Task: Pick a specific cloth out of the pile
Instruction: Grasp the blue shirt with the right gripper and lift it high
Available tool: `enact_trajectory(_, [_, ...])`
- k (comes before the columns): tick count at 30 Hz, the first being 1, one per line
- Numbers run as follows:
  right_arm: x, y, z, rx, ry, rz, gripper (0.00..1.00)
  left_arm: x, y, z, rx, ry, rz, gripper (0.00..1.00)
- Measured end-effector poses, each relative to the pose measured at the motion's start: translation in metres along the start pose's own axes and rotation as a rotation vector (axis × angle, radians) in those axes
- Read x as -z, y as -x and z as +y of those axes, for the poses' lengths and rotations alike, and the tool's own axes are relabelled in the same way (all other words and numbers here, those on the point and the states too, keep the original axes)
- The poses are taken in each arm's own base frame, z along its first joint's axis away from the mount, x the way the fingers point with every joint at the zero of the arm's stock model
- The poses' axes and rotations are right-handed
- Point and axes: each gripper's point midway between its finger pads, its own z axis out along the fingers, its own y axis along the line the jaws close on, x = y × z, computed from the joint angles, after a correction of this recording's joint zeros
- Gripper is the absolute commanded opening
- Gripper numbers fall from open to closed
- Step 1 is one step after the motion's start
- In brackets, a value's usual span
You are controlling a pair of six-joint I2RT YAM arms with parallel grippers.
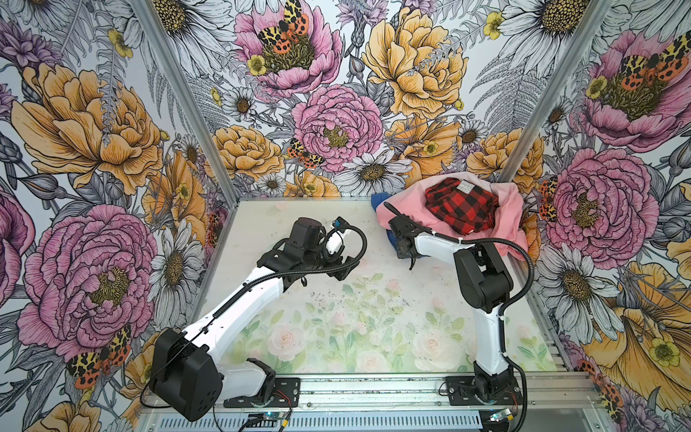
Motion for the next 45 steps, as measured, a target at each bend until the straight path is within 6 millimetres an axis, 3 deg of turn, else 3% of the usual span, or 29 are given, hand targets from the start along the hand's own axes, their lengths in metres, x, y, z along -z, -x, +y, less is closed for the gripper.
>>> enact_trajectory(3, [0.004, 0.000, -0.001, 0.017, -0.014, -0.011, 0.00, 0.003, 0.002, 0.001, 0.003, 0.004, -0.008, 0.99])
enact_trajectory(6, [0.023, 0.006, -0.003, 0.033, -0.016, -0.046, 0.00, 0.005, 0.004, 0.000, 0.008, 0.005, -0.015, 0.99])
enact_trajectory(8, [0.047, 0.017, -0.009, 0.023, -0.001, -0.090, 0.00, 0.006, 0.004, 0.000, 0.014, 0.005, -0.017, 0.99])
enact_trajectory(12, [0.120, 0.056, -0.039, -0.013, 0.023, -0.230, 0.00, 0.008, 0.005, 0.001, 0.017, 0.007, -0.024, 0.99])
enact_trajectory(14, [0.156, 0.087, -0.066, -0.046, 0.020, -0.308, 0.00, 0.010, 0.006, 0.002, 0.023, 0.010, -0.029, 0.99])
enact_trajectory(16, [0.195, 0.133, -0.099, -0.082, 0.006, -0.413, 0.00, 0.011, 0.007, 0.003, 0.025, 0.012, -0.032, 0.99])
enact_trajectory(20, [0.283, 0.241, -0.169, -0.110, -0.084, -0.701, 0.00, 0.013, 0.009, 0.002, 0.026, 0.012, -0.040, 0.99])
enact_trajectory(22, [0.354, 0.287, -0.186, -0.147, -0.088, -0.950, 0.00, 0.015, 0.010, 0.002, 0.025, 0.013, -0.046, 0.99])
enact_trajectory(23, [0.385, 0.295, -0.188, -0.165, -0.068, -1.043, 0.00, 0.017, 0.011, 0.002, 0.024, 0.014, -0.050, 0.99])
enact_trajectory(26, [0.496, 0.297, -0.196, -0.251, 0.030, -1.332, 0.00, 0.021, 0.014, 0.003, 0.023, 0.020, -0.063, 0.99])
enact_trajectory(28, [0.567, 0.281, -0.202, -0.308, 0.136, -1.504, 0.00, 0.026, 0.016, 0.005, 0.022, 0.028, -0.077, 0.99])
enact_trajectory(31, [0.649, 0.244, -0.206, -0.351, 0.343, -1.669, 0.00, 0.038, 0.024, 0.007, 0.017, 0.044, -0.114, 0.99])
enact_trajectory(33, [0.685, 0.220, -0.211, -0.368, 0.458, -1.728, 0.00, 0.051, 0.031, 0.007, 0.006, 0.056, -0.158, 0.99])
enact_trajectory(36, [0.711, 0.193, -0.215, -0.385, 0.574, -1.748, 0.00, 0.074, 0.039, 0.000, -0.019, 0.069, -0.234, 0.99])
enact_trajectory(39, [0.703, 0.177, -0.210, -0.392, 0.641, -1.692, 0.00, 0.098, 0.042, -0.009, -0.034, 0.086, -0.305, 0.99])
enact_trajectory(41, [0.680, 0.172, -0.200, -0.391, 0.663, -1.619, 0.00, 0.113, 0.042, -0.015, -0.036, 0.097, -0.345, 0.99])
enact_trajectory(44, [0.624, 0.170, -0.173, -0.376, 0.663, -1.475, 0.00, 0.132, 0.035, -0.022, -0.029, 0.115, -0.401, 0.99])
enact_trajectory(45, [0.595, 0.169, -0.160, -0.365, 0.651, -1.409, 0.00, 0.137, 0.031, -0.022, -0.023, 0.127, -0.415, 0.99])
